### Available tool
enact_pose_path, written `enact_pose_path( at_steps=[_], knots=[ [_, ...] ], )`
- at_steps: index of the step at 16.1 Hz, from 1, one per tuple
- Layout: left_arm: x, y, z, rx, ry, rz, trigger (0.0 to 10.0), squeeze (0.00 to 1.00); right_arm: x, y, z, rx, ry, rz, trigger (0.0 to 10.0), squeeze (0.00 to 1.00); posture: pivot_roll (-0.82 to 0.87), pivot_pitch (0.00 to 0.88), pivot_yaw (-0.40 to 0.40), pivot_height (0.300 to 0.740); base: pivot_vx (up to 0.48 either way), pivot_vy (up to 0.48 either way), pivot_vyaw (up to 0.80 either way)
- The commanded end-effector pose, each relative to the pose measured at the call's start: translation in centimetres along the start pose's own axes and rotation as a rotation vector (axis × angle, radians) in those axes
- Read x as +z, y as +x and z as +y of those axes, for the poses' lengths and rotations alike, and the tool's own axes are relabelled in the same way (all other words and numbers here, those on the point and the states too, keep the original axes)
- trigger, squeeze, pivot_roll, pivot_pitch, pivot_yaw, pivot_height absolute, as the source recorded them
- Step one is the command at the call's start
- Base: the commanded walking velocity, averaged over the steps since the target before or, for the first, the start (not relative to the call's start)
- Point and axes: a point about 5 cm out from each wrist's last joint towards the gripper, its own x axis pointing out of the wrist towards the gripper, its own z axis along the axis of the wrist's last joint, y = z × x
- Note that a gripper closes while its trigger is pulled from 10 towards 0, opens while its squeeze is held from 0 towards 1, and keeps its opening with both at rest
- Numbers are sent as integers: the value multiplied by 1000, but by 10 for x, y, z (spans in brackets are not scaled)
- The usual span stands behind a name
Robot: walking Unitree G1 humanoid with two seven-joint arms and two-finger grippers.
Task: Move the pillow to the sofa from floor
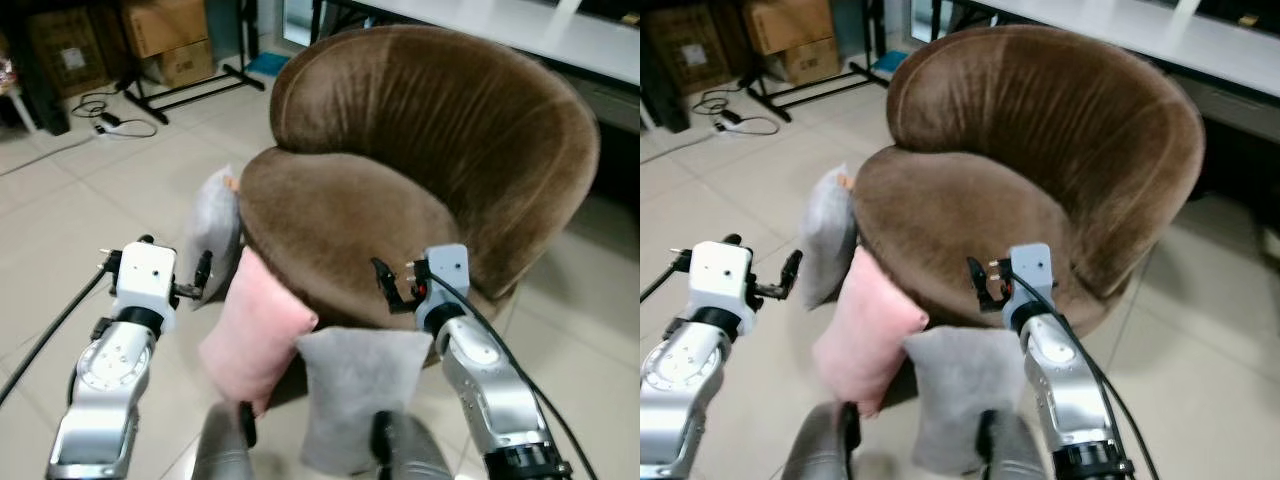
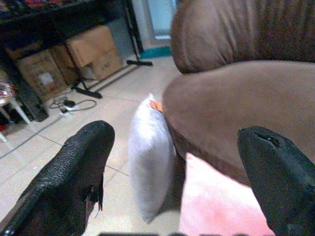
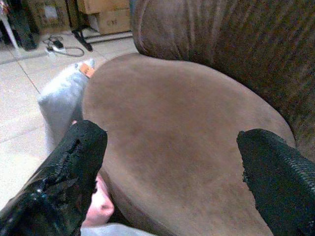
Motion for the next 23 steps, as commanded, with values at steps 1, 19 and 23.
enact_pose_path(
  at_steps=[1,19,23],
  knots=[
    [0,0,-4,-12,8,-3,10000,0,-3,-2,-10,-32,11,17,10000,0,-21,0,-56,570,0,0,0],
    [-2,5,-8,-38,-11,-36,10000,0,-2,4,-7,32,-114,19,10000,0,-18,0,-59,460,49,0,121],
    [-3,6,-7,-39,25,-28,10000,0,0,9,-13,23,-105,8,10000,0,-16,0,-59,460,75,0,200]
  ],
)
